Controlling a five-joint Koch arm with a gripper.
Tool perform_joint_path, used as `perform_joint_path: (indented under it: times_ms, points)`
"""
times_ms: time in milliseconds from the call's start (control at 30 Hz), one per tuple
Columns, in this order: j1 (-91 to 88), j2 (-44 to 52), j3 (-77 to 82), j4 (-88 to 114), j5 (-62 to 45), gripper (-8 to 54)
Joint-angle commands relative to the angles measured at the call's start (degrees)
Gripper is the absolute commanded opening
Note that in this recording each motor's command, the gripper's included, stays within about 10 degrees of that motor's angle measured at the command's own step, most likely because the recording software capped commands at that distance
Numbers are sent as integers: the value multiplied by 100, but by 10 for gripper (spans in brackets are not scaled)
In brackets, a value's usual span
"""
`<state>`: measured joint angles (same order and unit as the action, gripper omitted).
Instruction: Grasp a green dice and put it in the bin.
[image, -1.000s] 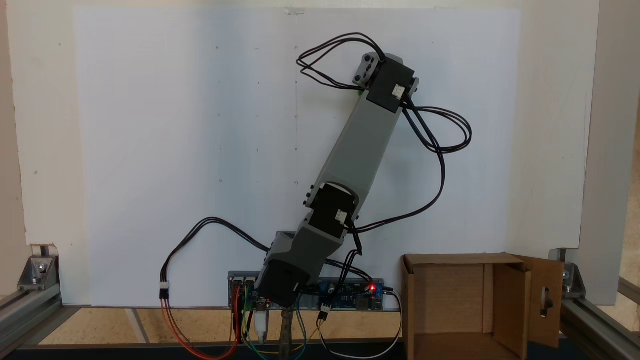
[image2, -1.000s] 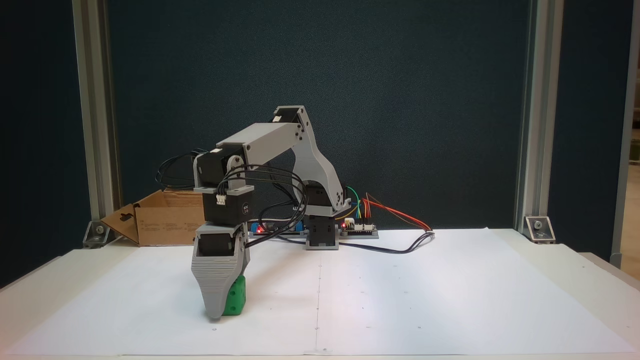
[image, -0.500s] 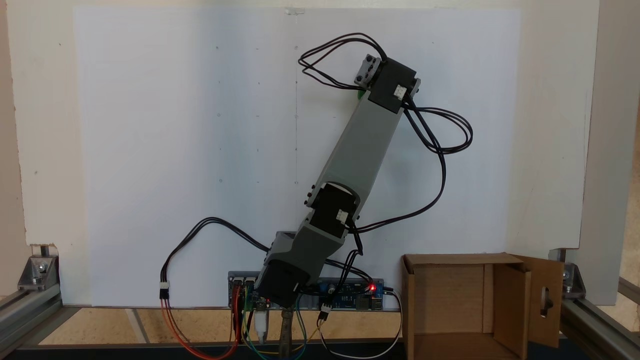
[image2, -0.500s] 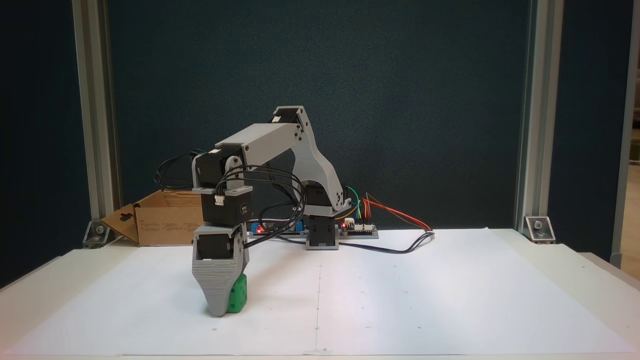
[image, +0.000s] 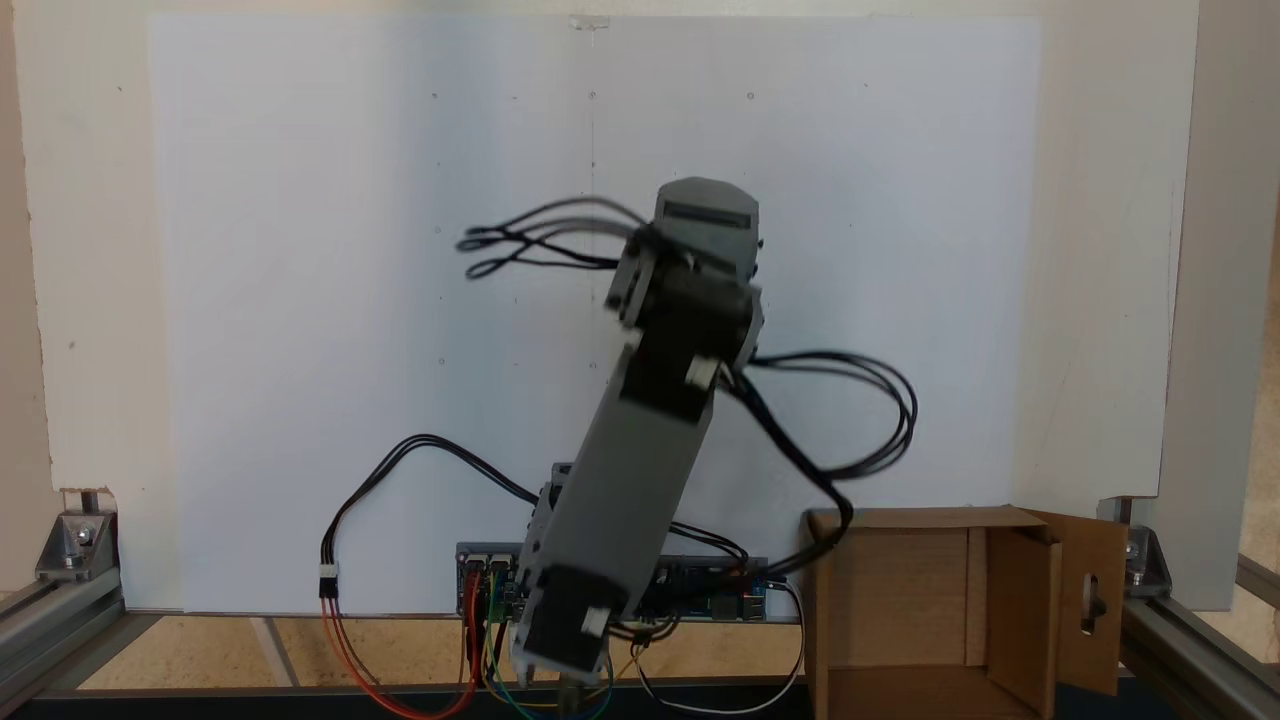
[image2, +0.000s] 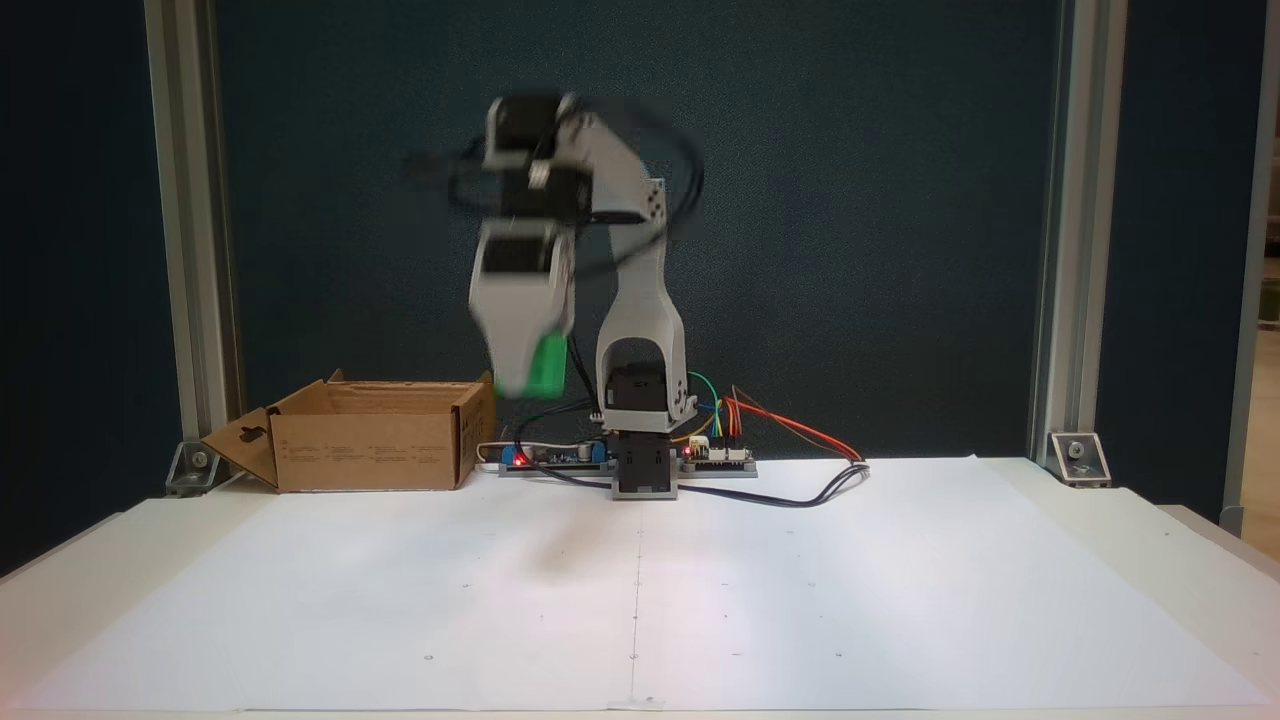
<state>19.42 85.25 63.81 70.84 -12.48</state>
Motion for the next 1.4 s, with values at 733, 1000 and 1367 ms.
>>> perform_joint_path:
  times_ms: [733,1000,1367]
  points:
    - [8508,132,606,-2180,-1705,114]
    - [8534,-475,1099,-2224,-1978,307]
    - [7655,422,1310,-3226,-677,431]
